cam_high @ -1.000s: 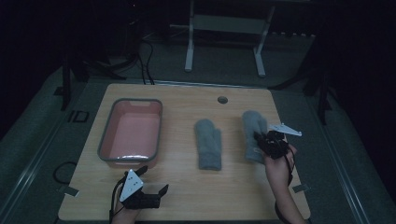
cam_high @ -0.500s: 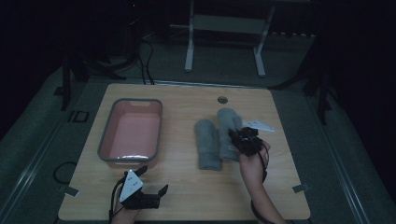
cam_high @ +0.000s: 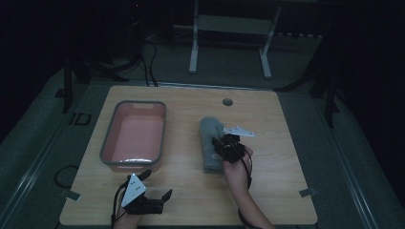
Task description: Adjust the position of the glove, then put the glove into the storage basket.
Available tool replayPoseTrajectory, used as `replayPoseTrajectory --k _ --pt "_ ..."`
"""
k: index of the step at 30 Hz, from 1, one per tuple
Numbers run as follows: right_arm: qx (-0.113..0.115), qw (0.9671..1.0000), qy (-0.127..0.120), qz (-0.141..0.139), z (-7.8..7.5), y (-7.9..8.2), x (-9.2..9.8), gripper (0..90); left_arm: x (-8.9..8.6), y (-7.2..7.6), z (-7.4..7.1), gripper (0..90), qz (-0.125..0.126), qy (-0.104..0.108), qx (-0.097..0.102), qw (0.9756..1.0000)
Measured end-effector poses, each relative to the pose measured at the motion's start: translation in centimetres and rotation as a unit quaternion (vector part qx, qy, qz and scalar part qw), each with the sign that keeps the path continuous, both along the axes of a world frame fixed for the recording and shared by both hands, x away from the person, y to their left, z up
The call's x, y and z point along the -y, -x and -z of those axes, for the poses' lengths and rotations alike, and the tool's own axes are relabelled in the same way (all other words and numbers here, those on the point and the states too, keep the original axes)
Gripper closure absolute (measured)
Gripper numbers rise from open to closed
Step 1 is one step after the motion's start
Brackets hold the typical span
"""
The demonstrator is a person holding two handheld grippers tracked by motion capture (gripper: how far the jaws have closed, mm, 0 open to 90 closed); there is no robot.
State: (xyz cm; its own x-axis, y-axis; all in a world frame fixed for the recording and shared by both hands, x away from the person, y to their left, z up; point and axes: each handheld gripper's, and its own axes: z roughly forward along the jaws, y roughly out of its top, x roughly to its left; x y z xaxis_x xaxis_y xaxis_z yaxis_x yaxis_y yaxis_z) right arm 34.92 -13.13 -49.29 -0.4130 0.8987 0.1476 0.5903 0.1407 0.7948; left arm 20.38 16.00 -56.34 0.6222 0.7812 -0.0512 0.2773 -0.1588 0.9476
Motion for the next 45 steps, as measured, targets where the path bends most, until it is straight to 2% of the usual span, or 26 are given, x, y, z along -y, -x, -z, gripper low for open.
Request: replayPoseTrajectory --k 5,10,13,17,20,23,26,27,28,29,30,32,34,35,36,37,38,39,40,42,45 --pt "-0.025 0.9997 0.007 0.002 1.7 -0.7 -0.2 78.2 0.0 0.0 0.0 0.5 0.0 -0.002 0.003 1.0" --pt "-0.036 0.9992 0.019 0.0 3.0 -1.1 -0.1 74.6 0.0 0.0 0.0 0.5 0.001 -0.001 0.001 1.0" --pt "-0.043 0.9988 0.021 -0.011 3.6 -1.2 -0.2 66.0 0.1 0.0 0.0 0.5 0.002 -0.001 0.0 1.0" --pt "-0.045 0.9986 0.012 -0.026 2.8 -1.2 0.0 49.7 0.2 -0.1 0.1 0.5 0.004 0.006 -0.001 1.0" --pt "-0.028 0.9985 0.004 -0.046 2.0 -1.0 0.3 41.5 0.2 -0.1 0.1 0.5 0.006 0.01 -0.002 0.9999" --pt "-0.011 0.9986 -0.001 -0.052 1.3 -0.7 0.9 37.4 0.3 -0.1 0.1 0.5 0.006 0.006 -0.009 0.9999" --pt "0.007 0.9986 -0.005 -0.052 0.7 -0.4 1.6 24.1 0.8 0.1 -0.1 0.5 0.01 -0.013 -0.006 0.9998" --pt "0.005 0.9981 -0.005 -0.062 0.6 -0.3 1.8 18.0 1.1 0.1 -0.1 0.5 0.011 -0.021 -0.008 0.9997" --pt "0.005 0.9981 -0.005 -0.062 0.6 -0.3 1.8 18.0 1.1 0.1 -0.1 0.5 0.011 -0.021 -0.008 0.9997" --pt "0.007 0.997 0.002 -0.077 0.5 -0.2 2.0 13.5 1.6 0.2 -0.3 0.5 0.022 -0.024 -0.013 0.9994" --pt "0.017 0.9962 0.019 -0.083 0.2 -0.2 2.4 13.1 2.0 0.2 -0.4 0.5 0.026 -0.03 -0.017 0.999" --pt "0.007 0.9944 0.022 -0.103 0.0 -0.2 3.0 12.3 2.6 0.3 -0.8 0.5 0.033 -0.041 -0.02 0.9984" --pt "0.008 0.994 0.023 -0.107 -0.1 -0.2 3.2 13.9 3.0 0.3 -1.1 0.5 0.035 -0.044 -0.018 0.9983" --pt "0.022 0.9918 0.031 -0.122 -0.2 -0.1 3.8 14.0 3.5 0.1 -1.7 0.5 0.045 -0.033 -0.022 0.9982" --pt "0.022 0.9918 0.031 -0.122 -0.2 -0.1 3.8 14.0 3.5 0.1 -1.7 0.5 0.045 -0.033 -0.022 0.9982" --pt "0.046 0.9899 0.035 -0.13 -0.4 0.1 4.5 15.0 3.9 -0.1 -2.1 0.5 0.05 -0.026 -0.025 0.9981" --pt "0.046 0.9899 0.035 -0.13 -0.4 0.1 4.5 15.0 4.1 -0.3 -2.4 0.5 0.052 -0.025 -0.027 0.998" --pt "0.057 0.9879 0.045 -0.137 -0.7 0.2 5.1 15.2 4.7 -0.9 -3.0 0.5 0.06 -0.014 -0.03 0.9976" --pt "0.06 0.987 0.048 -0.141 -0.8 0.2 5.3 15.3 4.7 -0.9 -3.0 0.5 0.06 -0.014 -0.03 0.9976" --pt "0.065 0.9859 0.054 -0.145 -1.1 0.3 5.8 15.3 5.7 -2.0 -3.9 0.5 0.069 -0.004 -0.045 0.9966" --pt "0.066 0.9857 0.039 -0.15 -1.4 0.2 6.7 15.2 6.5 -3.4 -4.7 0.5 0.076 0.014 -0.067 0.9948"
